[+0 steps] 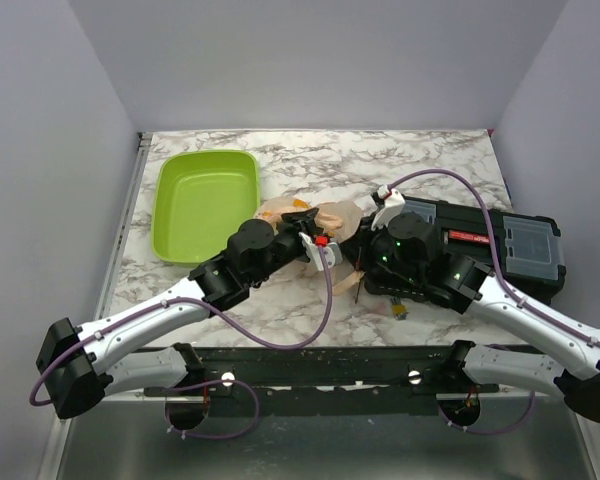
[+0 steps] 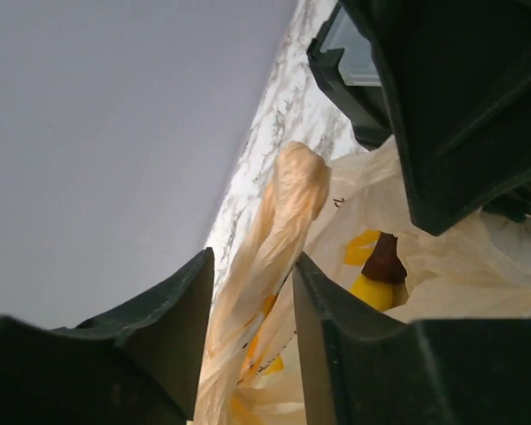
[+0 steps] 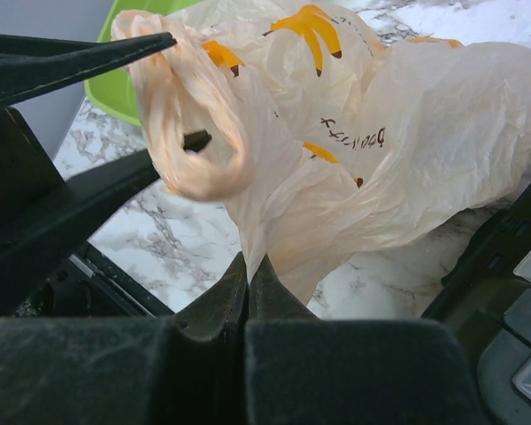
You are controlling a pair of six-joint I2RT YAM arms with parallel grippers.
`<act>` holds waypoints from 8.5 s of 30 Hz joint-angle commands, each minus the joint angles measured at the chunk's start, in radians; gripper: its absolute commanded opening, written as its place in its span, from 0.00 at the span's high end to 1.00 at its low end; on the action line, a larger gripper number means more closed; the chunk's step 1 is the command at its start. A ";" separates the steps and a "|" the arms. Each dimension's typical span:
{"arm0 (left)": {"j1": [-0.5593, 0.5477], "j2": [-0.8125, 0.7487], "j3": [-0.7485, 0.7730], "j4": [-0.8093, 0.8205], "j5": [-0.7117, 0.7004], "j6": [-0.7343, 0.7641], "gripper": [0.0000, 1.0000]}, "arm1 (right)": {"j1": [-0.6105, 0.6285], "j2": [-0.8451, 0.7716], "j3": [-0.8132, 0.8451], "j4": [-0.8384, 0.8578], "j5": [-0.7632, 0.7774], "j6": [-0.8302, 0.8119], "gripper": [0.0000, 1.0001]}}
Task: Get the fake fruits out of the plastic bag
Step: Adjust the plastic bag at the center of the board.
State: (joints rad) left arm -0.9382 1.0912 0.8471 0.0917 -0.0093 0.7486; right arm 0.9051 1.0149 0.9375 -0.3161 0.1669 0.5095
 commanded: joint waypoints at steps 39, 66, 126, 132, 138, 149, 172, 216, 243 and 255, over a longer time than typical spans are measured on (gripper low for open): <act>0.661 0.177 0.480 0.089 0.285 -1.279 1.00 | 0.005 0.145 0.345 -0.081 0.109 -0.115 0.99; 0.693 0.319 0.736 -0.488 0.432 -1.065 0.56 | 0.005 0.070 0.107 -0.030 -0.146 -0.100 0.99; 0.286 -0.224 -0.386 -0.051 0.021 -1.391 0.99 | 0.013 0.413 0.411 -0.258 -0.055 -0.102 0.00; 0.287 -0.195 -0.392 -0.018 0.050 -1.385 1.00 | 0.062 0.444 0.379 -0.266 0.059 -0.030 0.00; 0.288 -0.176 -0.385 -0.017 0.069 -1.388 1.00 | 0.101 0.480 0.444 -0.297 0.177 0.037 0.00; 0.287 -0.255 -0.393 -0.066 -0.009 -1.435 1.00 | 0.176 0.520 0.546 -0.362 0.154 0.042 0.00; 0.288 -0.481 -0.541 -0.286 -0.096 -1.618 1.00 | 0.199 0.323 0.220 -0.428 0.669 0.099 0.99; 0.019 -0.346 -0.033 -0.202 0.227 -1.210 0.61 | 0.199 0.195 0.119 -0.169 0.378 0.001 0.99; 0.020 -0.034 -0.404 0.160 -0.170 -1.397 0.55 | 0.199 0.090 0.015 -0.098 0.216 -0.051 0.99; 0.048 -0.360 -0.222 -0.217 0.048 -1.248 0.25 | 0.199 0.208 0.113 -0.189 0.264 -0.013 0.44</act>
State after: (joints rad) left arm -0.8978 0.8616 0.5320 0.0414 -0.0917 -0.5804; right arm 1.1000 1.1976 1.0000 -0.4854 0.4061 0.4770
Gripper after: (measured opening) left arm 0.702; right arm 0.504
